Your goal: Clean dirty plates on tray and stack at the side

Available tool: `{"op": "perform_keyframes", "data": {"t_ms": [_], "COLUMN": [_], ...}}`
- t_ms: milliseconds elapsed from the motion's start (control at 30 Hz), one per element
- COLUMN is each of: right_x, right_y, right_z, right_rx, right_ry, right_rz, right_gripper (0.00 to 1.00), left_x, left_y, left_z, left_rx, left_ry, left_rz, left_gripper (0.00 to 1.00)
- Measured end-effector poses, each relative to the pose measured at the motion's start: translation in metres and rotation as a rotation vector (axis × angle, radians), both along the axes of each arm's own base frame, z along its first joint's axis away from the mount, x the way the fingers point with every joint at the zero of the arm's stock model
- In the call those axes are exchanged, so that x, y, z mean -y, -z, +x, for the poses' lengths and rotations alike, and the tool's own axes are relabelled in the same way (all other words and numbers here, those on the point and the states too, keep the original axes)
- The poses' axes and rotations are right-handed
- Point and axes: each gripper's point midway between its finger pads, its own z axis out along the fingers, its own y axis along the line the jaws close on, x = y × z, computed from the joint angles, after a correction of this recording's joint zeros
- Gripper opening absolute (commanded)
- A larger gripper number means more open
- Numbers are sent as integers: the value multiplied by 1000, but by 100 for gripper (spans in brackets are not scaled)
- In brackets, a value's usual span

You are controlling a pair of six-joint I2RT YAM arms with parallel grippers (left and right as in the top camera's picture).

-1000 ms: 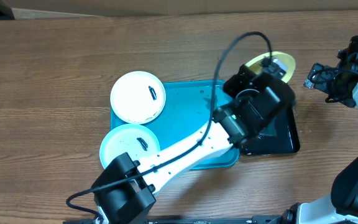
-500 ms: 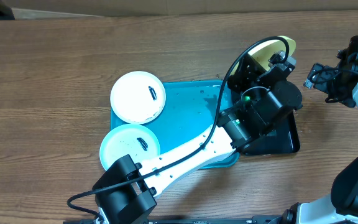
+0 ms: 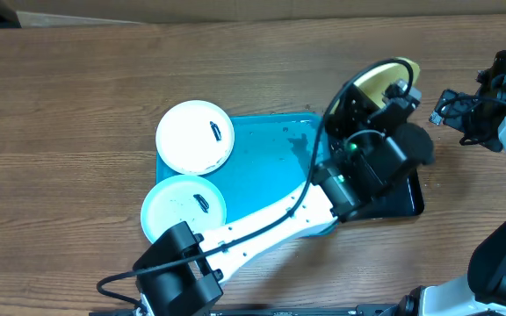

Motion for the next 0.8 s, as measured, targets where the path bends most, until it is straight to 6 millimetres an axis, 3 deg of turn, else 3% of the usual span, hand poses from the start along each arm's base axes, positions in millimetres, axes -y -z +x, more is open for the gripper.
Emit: {"op": "perform_keyframes", "data": {"t_ms": [233,500,667,800], "right_x": [0,0,0,0], "right_y": [0,0,0,0], "right_z": [0,0,0,0], "right_rx": [0,-1,-1,-1], "right_ry": [0,-1,0,-1], "right_rz": [0,0,0,1], "right_gripper": [100,100,100,100], "left_x": [-1,-20,-48,-91], "left_y": [18,76,115,136], "left_z": [-5,4,37,60], "left_rx": [-61,-318,-598,-855], "left_ry": [2,-8,-11,-38], "left_rz": [-52,-212,-491,-768], "left_gripper": [4,4,4,4]}}
